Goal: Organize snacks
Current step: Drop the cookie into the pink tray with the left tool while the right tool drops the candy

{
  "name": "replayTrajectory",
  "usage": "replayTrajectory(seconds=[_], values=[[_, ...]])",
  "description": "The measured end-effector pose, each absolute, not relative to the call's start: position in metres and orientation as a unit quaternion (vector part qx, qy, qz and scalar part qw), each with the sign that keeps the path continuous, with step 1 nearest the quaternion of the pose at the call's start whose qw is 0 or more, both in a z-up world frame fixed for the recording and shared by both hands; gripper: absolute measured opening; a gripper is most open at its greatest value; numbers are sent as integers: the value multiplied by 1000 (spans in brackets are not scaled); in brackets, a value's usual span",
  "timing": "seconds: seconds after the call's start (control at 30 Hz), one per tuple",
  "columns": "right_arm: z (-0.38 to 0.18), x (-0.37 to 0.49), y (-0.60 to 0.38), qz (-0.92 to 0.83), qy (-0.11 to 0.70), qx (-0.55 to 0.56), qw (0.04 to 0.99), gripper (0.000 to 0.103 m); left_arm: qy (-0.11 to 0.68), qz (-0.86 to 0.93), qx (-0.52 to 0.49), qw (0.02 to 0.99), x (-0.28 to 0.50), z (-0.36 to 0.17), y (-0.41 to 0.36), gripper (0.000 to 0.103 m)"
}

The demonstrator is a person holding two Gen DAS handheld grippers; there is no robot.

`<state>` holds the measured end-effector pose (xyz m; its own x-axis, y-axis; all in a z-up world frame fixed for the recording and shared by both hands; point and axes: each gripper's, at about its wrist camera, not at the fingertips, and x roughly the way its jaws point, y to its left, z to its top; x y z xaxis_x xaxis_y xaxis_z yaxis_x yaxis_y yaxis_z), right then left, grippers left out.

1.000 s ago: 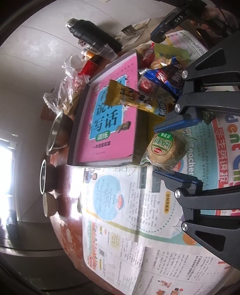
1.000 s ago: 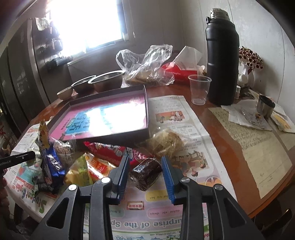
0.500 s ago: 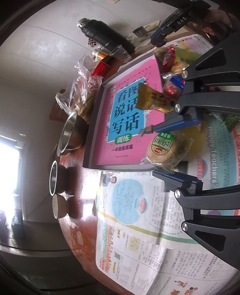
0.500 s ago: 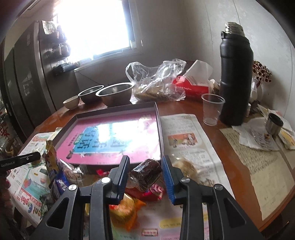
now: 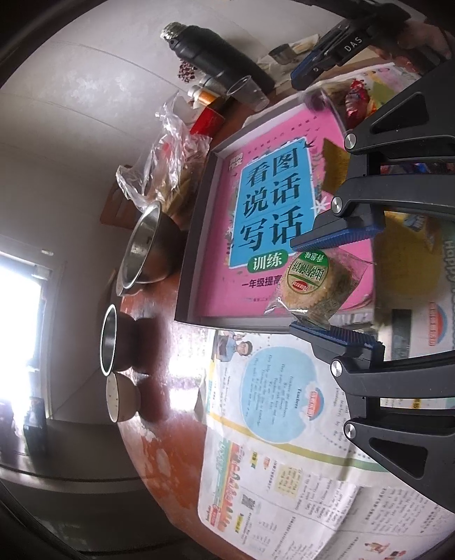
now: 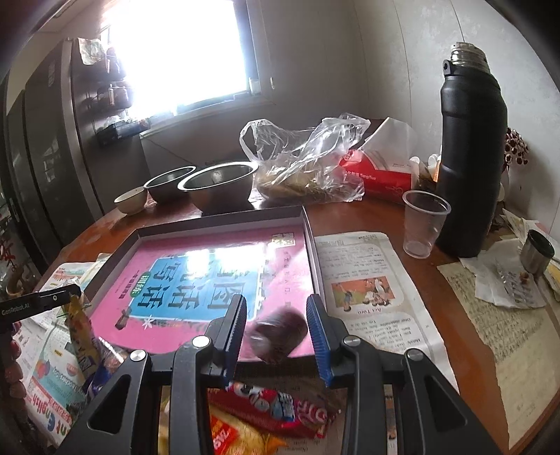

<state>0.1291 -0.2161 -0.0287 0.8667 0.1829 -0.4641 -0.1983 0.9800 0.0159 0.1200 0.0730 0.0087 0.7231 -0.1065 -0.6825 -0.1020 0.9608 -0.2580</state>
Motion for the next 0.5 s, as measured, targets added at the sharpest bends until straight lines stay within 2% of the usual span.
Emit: replayTrajectory(seconds=[0.5], values=[[-34,145,-239,80,259,6,962,35,399,-28,-122,908,140,-12,55,42]])
